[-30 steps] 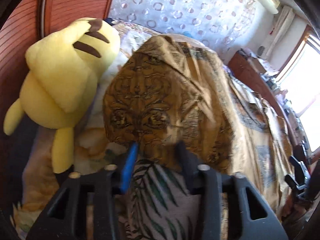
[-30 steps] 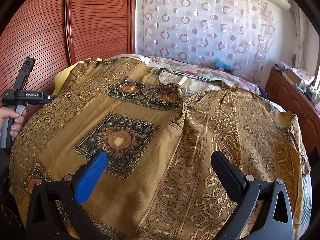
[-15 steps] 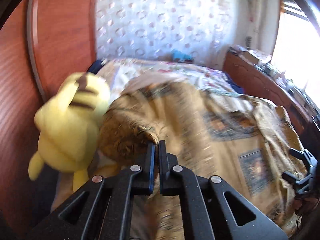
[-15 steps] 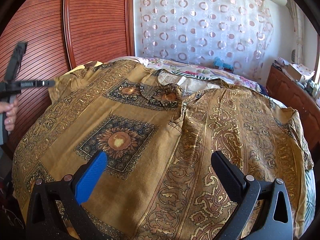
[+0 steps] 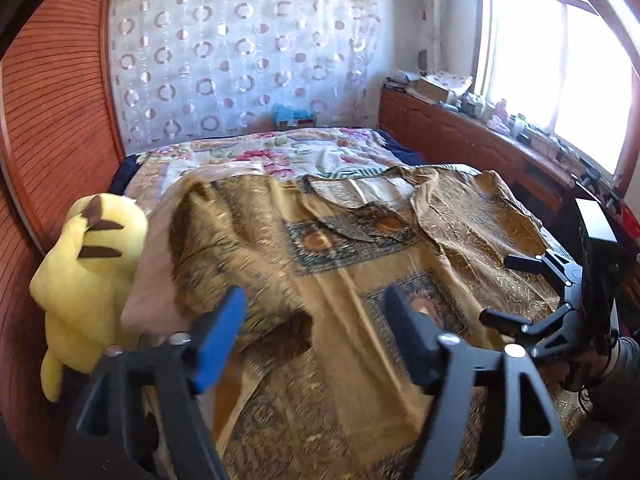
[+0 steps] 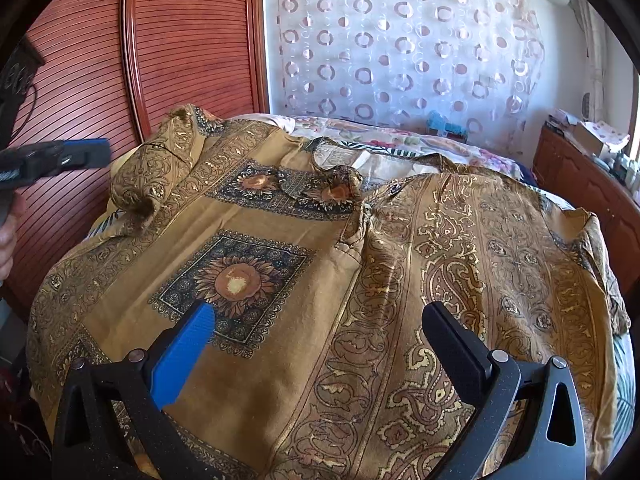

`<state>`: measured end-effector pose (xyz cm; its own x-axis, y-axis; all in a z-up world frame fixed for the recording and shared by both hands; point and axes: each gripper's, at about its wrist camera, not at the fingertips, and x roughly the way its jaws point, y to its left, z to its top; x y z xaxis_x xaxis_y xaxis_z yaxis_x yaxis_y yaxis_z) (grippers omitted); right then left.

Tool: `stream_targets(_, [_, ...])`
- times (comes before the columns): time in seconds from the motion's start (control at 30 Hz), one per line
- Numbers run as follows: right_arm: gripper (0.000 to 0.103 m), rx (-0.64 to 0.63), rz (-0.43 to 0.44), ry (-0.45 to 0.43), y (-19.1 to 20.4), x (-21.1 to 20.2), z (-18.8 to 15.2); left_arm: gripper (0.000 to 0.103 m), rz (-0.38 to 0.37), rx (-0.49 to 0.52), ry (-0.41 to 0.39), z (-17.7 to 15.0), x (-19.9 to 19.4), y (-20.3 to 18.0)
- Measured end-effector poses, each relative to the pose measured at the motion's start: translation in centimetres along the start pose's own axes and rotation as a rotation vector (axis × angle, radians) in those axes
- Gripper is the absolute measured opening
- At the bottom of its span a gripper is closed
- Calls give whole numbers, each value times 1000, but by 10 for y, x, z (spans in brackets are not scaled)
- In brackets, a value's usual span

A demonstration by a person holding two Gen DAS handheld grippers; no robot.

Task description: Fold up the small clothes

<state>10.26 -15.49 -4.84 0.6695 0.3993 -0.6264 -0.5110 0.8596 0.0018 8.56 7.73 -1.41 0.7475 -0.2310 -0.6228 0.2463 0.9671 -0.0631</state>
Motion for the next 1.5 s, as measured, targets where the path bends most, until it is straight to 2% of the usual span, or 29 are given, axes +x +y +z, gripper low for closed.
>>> stream_targets(0.17, [102, -22, 18, -8, 3, -3, 1, 80, 67, -60, -16, -21, -14, 25])
stream_targets(0.33, [90, -60, 112, 3, 16, 1, 18, 80, 113, -126, -26, -41, -27, 43])
stream_targets(0.53, [83, -174, 226, -30, 63, 18, 73, 80, 138, -170, -40, -56, -40, 57])
stream_targets(0.73, [83, -267, 325, 7, 132, 68, 129, 80, 164, -193, -44, -70, -46, 67])
stream_targets(0.83, [83, -311, 314, 46, 160, 101, 141, 80, 154, -214, -44, -76, -47, 71])
stream_targets(0.9, [83, -357, 279, 70, 175, 124, 143, 80, 150, -218, -42, -78, -46, 71])
stream_targets(0.97, [83, -402, 206, 93, 191, 145, 144, 80, 150, -219, -39, -78, -45, 72])
stream_targets(1.0, [83, -411, 201, 103, 194, 151, 145, 80, 149, -221, -39, -79, -45, 72])
stream_targets(1.03, [80, -422, 190, 111, 196, 157, 145, 80, 147, -223, -39, -79, -44, 72])
stream_targets(1.07, [71, -432, 173, 109, 198, 160, 147, 80, 143, -226, -38, -80, -43, 71])
stream_targets(1.13, [21, -416, 180, 119, 189, 165, 150, 80, 138, -228, -35, -80, -41, 70])
stream_targets(1.23, [11, -320, 177, 86, 162, 164, 159, 80, 132, -225, -30, -81, -38, 66])
stream_targets(1.37, [11, -121, 95, 53, 106, 159, 155, 80, 118, -221, -27, -81, -34, 59])
stream_targets(1.4, [19, -87, 71, 58, 95, 159, 152, 80, 114, -219, -25, -80, -32, 57])
stream_targets(1.43, [33, -83, 41, 62, 91, 158, 148, 80, 111, -218, -23, -80, -30, 55])
stream_targets(1.5, [51, -96, 15, 63, 87, 157, 141, 80, 103, -216, -22, -78, -27, 52])
